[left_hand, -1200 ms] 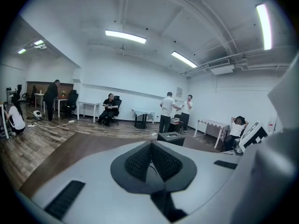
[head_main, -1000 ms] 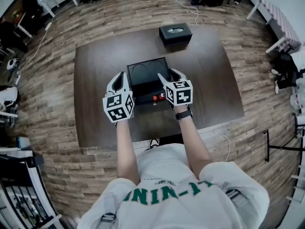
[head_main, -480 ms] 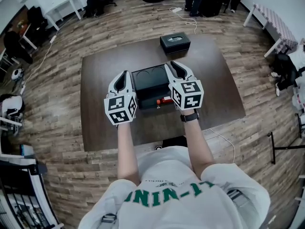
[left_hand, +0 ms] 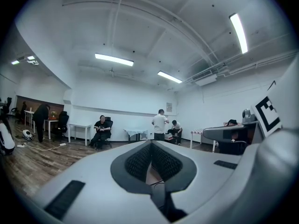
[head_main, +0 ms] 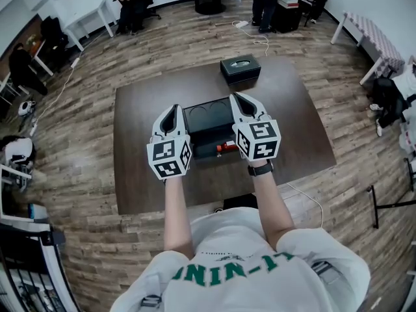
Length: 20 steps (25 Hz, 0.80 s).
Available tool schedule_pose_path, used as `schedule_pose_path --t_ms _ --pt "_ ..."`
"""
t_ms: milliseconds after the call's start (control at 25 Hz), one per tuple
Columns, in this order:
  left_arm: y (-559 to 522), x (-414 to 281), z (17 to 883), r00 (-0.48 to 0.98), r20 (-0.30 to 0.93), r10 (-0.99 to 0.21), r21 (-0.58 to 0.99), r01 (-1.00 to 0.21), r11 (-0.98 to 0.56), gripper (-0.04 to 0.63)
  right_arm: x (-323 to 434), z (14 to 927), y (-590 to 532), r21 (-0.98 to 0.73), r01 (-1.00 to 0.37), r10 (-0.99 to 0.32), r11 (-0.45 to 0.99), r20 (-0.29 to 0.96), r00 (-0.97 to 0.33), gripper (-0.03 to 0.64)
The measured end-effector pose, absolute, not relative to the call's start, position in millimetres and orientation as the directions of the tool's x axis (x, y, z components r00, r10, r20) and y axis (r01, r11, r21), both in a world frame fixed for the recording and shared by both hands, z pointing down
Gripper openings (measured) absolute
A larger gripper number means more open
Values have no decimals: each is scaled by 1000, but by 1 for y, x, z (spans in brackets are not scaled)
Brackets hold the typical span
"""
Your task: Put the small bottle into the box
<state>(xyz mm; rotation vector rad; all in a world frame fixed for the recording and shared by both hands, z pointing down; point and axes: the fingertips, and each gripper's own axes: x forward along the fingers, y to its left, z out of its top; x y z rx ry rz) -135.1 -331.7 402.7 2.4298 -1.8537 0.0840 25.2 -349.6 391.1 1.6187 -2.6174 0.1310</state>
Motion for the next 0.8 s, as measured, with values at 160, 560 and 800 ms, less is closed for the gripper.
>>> schedule_pose_path --t_ms 160,560,800 --pt "-335 -134 404 272 94 -958 39 -962 -270 8 24 391 -350 -37 -896 -890 442 104 -444 16" --pt "-339 -132 403 289 79 -954 50 -957 -286 8 24 390 -352 -56 -898 -892 437 99 -441 15" --pt "-345 -139 407 287 86 -954 62 -957 -282 8 24 399 -358 -85 -898 -890 431 122 -439 16"
